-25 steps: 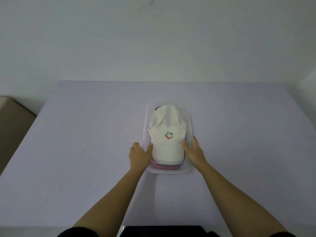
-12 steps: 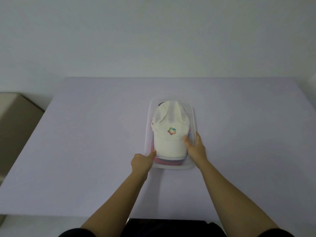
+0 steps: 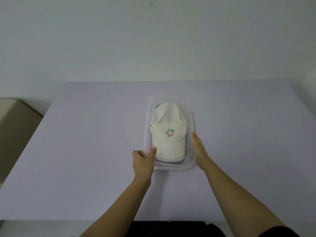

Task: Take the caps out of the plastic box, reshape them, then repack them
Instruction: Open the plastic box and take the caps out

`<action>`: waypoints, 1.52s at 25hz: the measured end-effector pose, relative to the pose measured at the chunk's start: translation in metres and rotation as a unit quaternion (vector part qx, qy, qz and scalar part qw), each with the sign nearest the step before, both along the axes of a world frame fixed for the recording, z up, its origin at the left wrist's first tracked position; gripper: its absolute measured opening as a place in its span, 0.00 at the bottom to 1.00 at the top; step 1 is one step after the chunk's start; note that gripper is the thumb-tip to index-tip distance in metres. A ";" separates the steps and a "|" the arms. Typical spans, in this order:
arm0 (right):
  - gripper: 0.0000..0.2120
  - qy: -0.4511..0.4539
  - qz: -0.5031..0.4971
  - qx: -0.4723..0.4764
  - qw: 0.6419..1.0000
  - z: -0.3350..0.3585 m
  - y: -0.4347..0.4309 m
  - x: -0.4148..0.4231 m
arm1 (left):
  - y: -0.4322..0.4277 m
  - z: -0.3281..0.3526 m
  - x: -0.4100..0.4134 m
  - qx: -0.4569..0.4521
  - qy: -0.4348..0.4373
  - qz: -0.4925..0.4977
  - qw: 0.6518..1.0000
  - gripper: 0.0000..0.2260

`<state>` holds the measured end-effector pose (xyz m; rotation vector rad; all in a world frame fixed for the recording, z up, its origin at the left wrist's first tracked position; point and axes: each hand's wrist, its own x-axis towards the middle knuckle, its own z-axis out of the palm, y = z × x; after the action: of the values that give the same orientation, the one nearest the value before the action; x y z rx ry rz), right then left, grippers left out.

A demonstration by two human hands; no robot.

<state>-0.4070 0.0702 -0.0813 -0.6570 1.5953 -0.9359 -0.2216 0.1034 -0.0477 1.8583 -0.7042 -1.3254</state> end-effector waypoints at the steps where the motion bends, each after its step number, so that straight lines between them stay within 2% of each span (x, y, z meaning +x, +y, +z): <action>1: 0.39 -0.036 -0.011 0.009 0.999 -0.002 0.000 -0.003 | 0.001 0.003 -0.004 -0.022 0.061 0.017 0.998 0.17; 3: 0.49 -0.071 -0.037 0.029 0.996 -0.011 -0.001 -0.010 | -0.003 0.008 -0.008 -0.048 0.147 0.042 0.987 0.22; 4: 0.49 -0.069 -0.050 0.034 0.996 -0.012 0.000 -0.011 | -0.007 0.010 -0.005 -0.060 0.171 0.058 0.982 0.23; 6: 0.44 -0.027 -0.051 0.035 0.998 -0.002 0.006 -0.004 | -0.018 0.016 0.011 -0.090 0.216 0.090 0.968 0.24; 9: 0.31 0.124 0.056 0.020 0.991 0.001 0.012 0.007 | -0.042 0.017 0.066 -0.139 0.264 0.114 0.948 0.27; 11: 0.28 0.201 0.088 0.013 0.976 -0.006 0.014 0.012 | -0.056 0.012 0.111 -0.161 0.257 0.108 0.947 0.27; 14: 0.25 0.284 0.058 0.009 0.957 -0.012 0.016 0.017 | -0.057 0.000 0.164 -0.153 0.237 0.108 0.953 0.25; 22: 0.24 0.330 0.044 0.011 0.943 -0.026 0.012 0.018 | -0.037 -0.058 0.186 -0.060 0.225 0.112 0.966 0.26; 26: 0.24 0.347 0.048 0.007 0.937 -0.030 0.012 0.017 | -0.036 -0.080 0.190 -0.020 0.155 0.062 0.986 0.24; 29: 0.24 0.345 0.054 0.001 0.937 -0.031 0.011 0.017 | -0.041 -0.086 0.192 0.007 -0.028 -0.032 0.999 0.23; 30: 0.24 0.344 0.056 0.000 0.937 -0.032 0.011 0.017 | -0.043 -0.087 0.192 0.009 -0.086 -0.056 0.995 0.22; 34: 0.24 0.345 0.054 0.004 0.937 -0.035 0.010 0.016 | -0.051 -0.095 0.187 0.047 -0.210 -0.093 0.972 0.15; 36: 0.24 0.333 0.053 0.006 0.942 -0.036 0.010 0.015 | -0.052 -0.095 0.185 0.081 -0.268 -0.133 0.951 0.17; 38: 0.26 0.344 0.072 -0.005 0.936 -0.037 0.011 0.016 | -0.051 -0.086 0.174 0.076 -0.316 -0.134 0.936 0.21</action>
<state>-0.3913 0.0813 -0.1181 -1.1810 2.1115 -0.6295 -0.0478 0.0519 -0.1339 2.4103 -1.2492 -0.9425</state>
